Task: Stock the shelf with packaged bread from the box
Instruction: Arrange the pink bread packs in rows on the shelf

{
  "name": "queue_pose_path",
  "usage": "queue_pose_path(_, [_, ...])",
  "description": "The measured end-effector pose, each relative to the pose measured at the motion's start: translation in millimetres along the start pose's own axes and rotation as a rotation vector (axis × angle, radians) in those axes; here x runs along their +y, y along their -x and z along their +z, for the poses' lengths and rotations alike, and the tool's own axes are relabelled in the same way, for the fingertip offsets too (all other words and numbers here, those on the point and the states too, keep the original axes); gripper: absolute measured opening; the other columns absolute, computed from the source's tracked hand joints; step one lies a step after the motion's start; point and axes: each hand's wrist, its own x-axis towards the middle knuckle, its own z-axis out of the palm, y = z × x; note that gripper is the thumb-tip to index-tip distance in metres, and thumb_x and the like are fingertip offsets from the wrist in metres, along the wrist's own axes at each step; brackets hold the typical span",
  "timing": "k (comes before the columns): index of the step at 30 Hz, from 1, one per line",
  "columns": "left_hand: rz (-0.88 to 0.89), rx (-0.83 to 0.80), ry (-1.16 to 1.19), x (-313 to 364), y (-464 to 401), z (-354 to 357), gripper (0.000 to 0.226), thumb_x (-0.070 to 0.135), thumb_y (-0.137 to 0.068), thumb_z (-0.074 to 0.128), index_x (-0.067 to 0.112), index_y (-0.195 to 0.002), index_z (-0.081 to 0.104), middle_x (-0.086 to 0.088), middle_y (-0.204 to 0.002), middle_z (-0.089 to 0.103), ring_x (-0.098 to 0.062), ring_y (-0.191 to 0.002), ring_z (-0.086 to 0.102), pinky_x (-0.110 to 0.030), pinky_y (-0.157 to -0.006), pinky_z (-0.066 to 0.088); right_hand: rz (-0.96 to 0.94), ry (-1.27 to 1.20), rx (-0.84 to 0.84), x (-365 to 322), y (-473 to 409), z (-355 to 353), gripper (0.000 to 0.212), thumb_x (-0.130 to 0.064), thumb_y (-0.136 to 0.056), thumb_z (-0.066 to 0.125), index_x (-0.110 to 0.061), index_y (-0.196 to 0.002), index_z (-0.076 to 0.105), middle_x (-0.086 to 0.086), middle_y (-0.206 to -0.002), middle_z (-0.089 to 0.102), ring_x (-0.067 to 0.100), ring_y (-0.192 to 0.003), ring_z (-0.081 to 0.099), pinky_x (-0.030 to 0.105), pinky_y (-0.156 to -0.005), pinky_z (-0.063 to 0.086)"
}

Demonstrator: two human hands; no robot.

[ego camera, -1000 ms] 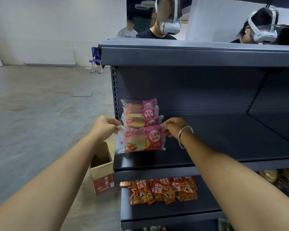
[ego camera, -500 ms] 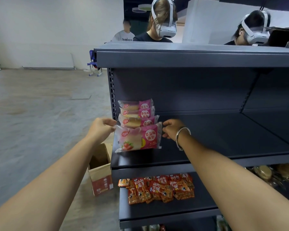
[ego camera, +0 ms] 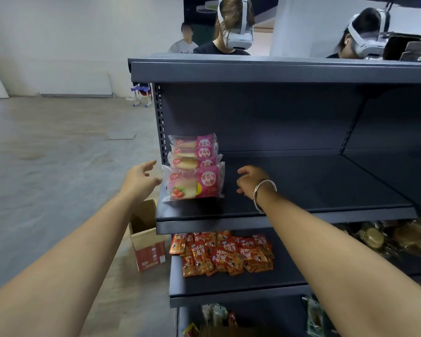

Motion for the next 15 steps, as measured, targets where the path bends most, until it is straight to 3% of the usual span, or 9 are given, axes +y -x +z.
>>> queue_pose_path(4, [-0.028, 0.066, 0.016, 6, 36, 11, 0.063, 0.01, -0.088, 0.06, 0.017, -0.144, 0.033, -0.011, -0.148, 0.038, -0.03, -0.136, 0.036, -0.044, -0.109, 0.033, -0.018, 0.009, -0.015, 16, 26, -24, 0.041, 0.002, -0.088, 0.044, -0.01, -0.126, 0.053, 0.012, -0.123, 0.058, 0.021, -0.085, 0.062, 0.016, -0.053, 0.043])
queue_pose_path(7, [-0.06, 0.099, -0.001, 8, 67, 26, 0.061, 0.015, -0.09, 0.057, 0.016, -0.145, 0.03, -0.01, -0.148, 0.037, -0.03, -0.135, 0.037, -0.043, -0.107, 0.034, -0.016, 0.03, -0.033, 34, 47, -48, 0.036, 0.001, -0.088, 0.045, -0.01, -0.121, 0.057, 0.009, -0.114, 0.06, 0.019, -0.074, 0.063, 0.017, -0.054, 0.045])
queue_pose_path(9, [-0.079, 0.119, -0.009, 7, 91, 39, 0.06, 0.016, -0.091, 0.056, 0.013, -0.145, 0.029, -0.012, -0.146, 0.039, -0.032, -0.133, 0.039, -0.045, -0.107, 0.037, -0.002, 0.059, -0.053, 52, 58, -61, 0.027, -0.001, -0.089, 0.046, -0.012, -0.109, 0.061, 0.007, -0.103, 0.061, 0.013, -0.062, 0.06, 0.022, -0.059, 0.049])
queue_pose_path(11, [-0.116, 0.137, -0.023, -5, 115, 52, 0.058, 0.018, -0.089, 0.056, 0.011, -0.142, 0.034, -0.016, -0.141, 0.045, -0.035, -0.128, 0.044, -0.047, -0.105, 0.04, 0.042, 0.06, -0.077, 75, 69, -70, 0.019, -0.003, -0.089, 0.046, -0.012, -0.083, 0.061, 0.009, -0.091, 0.064, 0.013, -0.057, 0.058, 0.029, -0.067, 0.052])
queue_pose_path(13, [-0.171, 0.144, -0.015, -19, 141, 68, 0.058, 0.02, -0.083, 0.057, 0.01, -0.138, 0.041, -0.02, -0.133, 0.051, -0.037, -0.122, 0.05, -0.046, -0.102, 0.043, 0.093, 0.067, -0.097, 101, 79, -74, 0.027, -0.005, -0.09, 0.045, -0.016, -0.068, 0.057, 0.008, -0.08, 0.063, 0.014, -0.054, 0.057, 0.028, -0.061, 0.05])
queue_pose_path(15, [-0.231, 0.126, -0.043, -34, 166, 85, 0.053, 0.013, -0.086, 0.056, 0.008, -0.137, 0.042, -0.02, -0.133, 0.052, -0.036, -0.121, 0.05, -0.042, -0.102, 0.043, 0.126, 0.091, -0.136, 127, 90, -73, 0.029, -0.006, -0.091, 0.046, -0.018, -0.065, 0.055, 0.008, -0.078, 0.063, 0.015, -0.056, 0.057, 0.027, -0.058, 0.048])
